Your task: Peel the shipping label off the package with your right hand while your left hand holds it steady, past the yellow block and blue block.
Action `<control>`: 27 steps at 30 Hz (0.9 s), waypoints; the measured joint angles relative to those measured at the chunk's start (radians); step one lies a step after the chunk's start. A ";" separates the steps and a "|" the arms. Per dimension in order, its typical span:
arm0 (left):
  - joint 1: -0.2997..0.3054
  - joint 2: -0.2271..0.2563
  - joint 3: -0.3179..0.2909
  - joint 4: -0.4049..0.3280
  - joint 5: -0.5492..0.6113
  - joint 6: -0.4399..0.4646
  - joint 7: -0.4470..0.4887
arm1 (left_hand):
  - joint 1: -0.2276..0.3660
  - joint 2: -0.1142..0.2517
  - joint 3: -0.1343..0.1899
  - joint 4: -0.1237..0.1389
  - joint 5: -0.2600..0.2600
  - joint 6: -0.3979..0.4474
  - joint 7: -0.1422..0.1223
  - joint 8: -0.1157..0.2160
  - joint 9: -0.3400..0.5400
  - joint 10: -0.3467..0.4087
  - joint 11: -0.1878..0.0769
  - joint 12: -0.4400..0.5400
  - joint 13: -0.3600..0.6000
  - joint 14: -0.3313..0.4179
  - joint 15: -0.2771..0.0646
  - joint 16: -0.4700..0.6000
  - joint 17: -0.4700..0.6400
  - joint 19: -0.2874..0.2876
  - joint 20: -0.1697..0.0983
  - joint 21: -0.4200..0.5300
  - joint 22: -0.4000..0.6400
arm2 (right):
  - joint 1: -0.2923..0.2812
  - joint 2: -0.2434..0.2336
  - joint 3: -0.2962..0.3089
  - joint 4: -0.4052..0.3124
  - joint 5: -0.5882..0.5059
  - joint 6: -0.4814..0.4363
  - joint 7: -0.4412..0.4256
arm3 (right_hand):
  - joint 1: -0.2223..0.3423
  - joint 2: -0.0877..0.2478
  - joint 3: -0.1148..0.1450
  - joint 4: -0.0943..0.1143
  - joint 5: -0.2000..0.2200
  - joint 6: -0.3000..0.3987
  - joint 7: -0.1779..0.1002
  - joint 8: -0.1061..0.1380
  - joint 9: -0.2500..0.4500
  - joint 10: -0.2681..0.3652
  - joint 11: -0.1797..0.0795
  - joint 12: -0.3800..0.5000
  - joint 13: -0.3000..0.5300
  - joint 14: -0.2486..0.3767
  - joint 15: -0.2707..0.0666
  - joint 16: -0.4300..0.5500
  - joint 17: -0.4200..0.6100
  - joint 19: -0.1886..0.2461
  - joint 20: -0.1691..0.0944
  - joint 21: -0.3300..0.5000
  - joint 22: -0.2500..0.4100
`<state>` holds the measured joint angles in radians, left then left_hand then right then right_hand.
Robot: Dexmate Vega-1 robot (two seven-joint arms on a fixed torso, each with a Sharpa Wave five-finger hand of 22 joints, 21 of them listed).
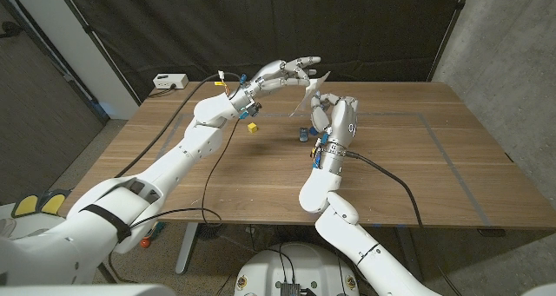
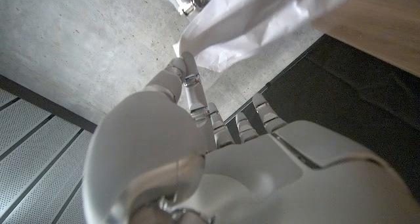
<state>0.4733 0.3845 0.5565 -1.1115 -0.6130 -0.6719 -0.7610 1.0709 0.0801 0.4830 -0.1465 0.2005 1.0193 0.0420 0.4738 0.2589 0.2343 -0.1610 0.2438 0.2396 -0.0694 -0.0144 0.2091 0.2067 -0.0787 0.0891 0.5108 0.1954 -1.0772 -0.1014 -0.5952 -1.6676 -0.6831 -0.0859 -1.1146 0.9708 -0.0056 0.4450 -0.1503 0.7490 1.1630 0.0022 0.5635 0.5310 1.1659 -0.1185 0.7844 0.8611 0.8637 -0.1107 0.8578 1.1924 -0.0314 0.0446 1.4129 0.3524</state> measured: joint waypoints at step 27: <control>-0.013 -0.029 -0.027 0.081 -0.031 -0.036 0.005 | -0.003 -0.006 0.000 0.000 0.005 0.000 0.000 0.000 0.004 0.005 -0.005 0.000 0.000 0.005 -0.005 0.007 0.000 0.007 -0.007 0.000 0.000 | -0.001 0.021 0.028 0.030 0.027 0.137 0.008 | -0.201 -0.015 -0.107 0.074 -0.125 -0.172 -0.037 -0.182 -0.171 -0.158 0.011 -0.147 -0.156 -0.069 0.019 -0.018 -0.110 -0.083 0.043 0.107 -0.009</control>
<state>0.4603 0.3552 0.5298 -1.0309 -0.6444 -0.7075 -0.7558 1.0680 0.0746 0.4829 -0.1464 0.2051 1.0193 0.0418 0.4740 0.2632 0.2395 -0.1662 0.2438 0.2394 -0.0641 -0.0196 0.2157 0.2067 -0.0715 0.0819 0.5108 0.1954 -1.0779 -0.0804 -0.5671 -1.6379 -0.6560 0.0516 -1.1070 0.7701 -0.0209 0.3376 -0.0766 0.6236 0.9914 -0.0350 0.3815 0.3602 1.0077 -0.1071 0.6376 0.7049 0.7943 -0.0921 0.8394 1.0821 -0.1140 0.0877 1.5194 0.3433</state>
